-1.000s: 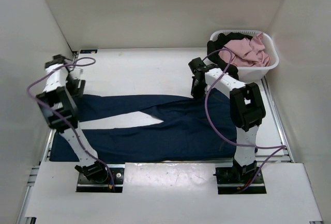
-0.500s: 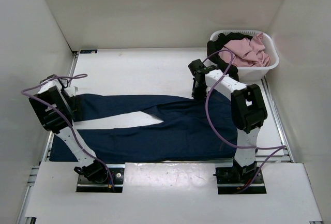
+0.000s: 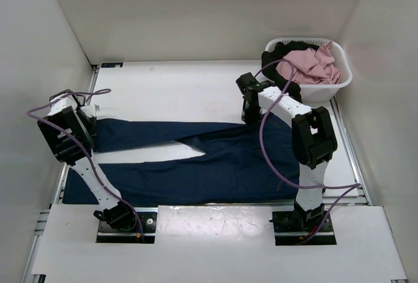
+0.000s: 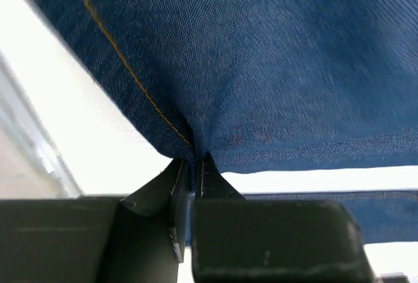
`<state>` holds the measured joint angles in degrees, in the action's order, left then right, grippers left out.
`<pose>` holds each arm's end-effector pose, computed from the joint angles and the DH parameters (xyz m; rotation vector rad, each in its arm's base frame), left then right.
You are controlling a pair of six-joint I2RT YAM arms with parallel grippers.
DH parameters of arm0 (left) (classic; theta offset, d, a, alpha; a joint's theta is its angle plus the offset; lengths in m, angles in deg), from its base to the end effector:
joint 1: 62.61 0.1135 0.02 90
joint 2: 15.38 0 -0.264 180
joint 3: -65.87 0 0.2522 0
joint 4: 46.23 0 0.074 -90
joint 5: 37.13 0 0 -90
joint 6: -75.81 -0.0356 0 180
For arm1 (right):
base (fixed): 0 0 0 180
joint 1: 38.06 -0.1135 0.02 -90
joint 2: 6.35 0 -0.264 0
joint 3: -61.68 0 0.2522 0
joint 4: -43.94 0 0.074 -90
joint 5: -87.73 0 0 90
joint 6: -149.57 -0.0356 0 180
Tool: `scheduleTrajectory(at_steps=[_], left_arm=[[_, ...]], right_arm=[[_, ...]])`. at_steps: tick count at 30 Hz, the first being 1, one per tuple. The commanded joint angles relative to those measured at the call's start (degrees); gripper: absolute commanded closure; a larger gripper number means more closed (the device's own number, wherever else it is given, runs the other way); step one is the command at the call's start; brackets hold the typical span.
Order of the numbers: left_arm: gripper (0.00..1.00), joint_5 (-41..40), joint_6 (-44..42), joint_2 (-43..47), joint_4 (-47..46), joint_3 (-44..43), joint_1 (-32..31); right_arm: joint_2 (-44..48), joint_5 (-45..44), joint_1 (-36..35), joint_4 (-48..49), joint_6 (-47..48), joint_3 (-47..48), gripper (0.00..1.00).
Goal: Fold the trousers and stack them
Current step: Fold the trousers
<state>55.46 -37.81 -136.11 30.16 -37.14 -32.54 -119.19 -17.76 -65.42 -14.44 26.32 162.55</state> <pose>0.3360 0.1927 0.1544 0.1767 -3.0909 0.1126 0.3646 0.1780 0.2025 0.2030 2.7035 -0.0814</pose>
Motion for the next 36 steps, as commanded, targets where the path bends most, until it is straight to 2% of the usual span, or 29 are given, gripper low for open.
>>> scheduleTrajectory(at_steps=[1,4,6,10,11,14,18,21,22,25,27,30,31,33,34,36], left_arm=[[0.85,-2.0,-4.7,4.4,3.3,-6.4,2.2],[0.85,-7.3,-9.9,11.2,7.4,-7.2,5.6],[0.85,-9.5,-13.9,14.8,10.0,-4.6,7.5],[0.85,-16.8,-19.2,24.1,10.6,7.0,12.5],[0.85,-18.0,-20.0,27.5,9.6,12.6,13.2],[0.85,-22.1,-23.5,32.7,4.8,22.2,16.2],[0.85,-26.4,-25.9,34.1,-2.9,30.4,20.8],[0.85,-26.4,-26.6,33.5,-5.0,32.6,22.8],[0.85,-26.4,-26.6,33.5,-5.0,32.6,22.8],[0.85,-25.2,-26.6,32.9,-5.0,32.6,22.8],[0.85,-24.7,-26.6,32.9,-5.0,32.6,22.8],[0.85,-24.7,-26.6,32.9,-5.0,32.6,22.8],[0.85,-24.1,-26.6,32.9,-5.0,32.6,22.8],[0.85,-23.6,-26.6,32.3,-5.0,32.6,22.8],[0.85,-23.6,-26.6,32.3,-5.0,32.6,22.8],[0.85,-23.6,-26.6,31.7,-5.0,33.2,22.8]], right_arm=[[3.3,-4.5,0.5,-3.3,1.3,4.8,1.0],[7.7,-6.2,-0.1,-4.6,1.9,1.9,1.0],[12.4,-6.9,-1.0,-4.6,2.4,-0.5,1.0],[20.4,-8.3,-6.5,-7.2,-0.1,-7.7,1.0],[23.2,-8.9,-7.5,-8.6,-0.8,-9.3,1.0],[28.3,-6.4,-11.7,-10.0,-4.4,-17.0,1.0],[33.7,-1.2,-17.2,-10.0,-9.6,-28.8,0.84],[38.6,0.5,-21.7,-10.6,-16.4,-38.6,0.64],[42.1,2.1,-21.7,-11.1,-18.2,-40.7,0.54],[51.4,2.8,-22.2,-12.5,-23.8,-44.1,0.39],[55.8,-2.8,-22.2,-15.6,-28.3,-42.7,0.32],[62.5,-10.9,-22.2,-25.4,-37.7,-37.8,0.28],[64.4,-16.0,-22.2,-31.0,-40.6,-36.8,0.28],[65.6,-20.3,-21.7,-36.4,-49.4,-35.5,0.31],[65.6,-21.9,-21.7,-39.6,-51.5,-35.5,0.31],[64.2,-25.5,-21.7,-40.3,-53.5,-35.0,0.31]])
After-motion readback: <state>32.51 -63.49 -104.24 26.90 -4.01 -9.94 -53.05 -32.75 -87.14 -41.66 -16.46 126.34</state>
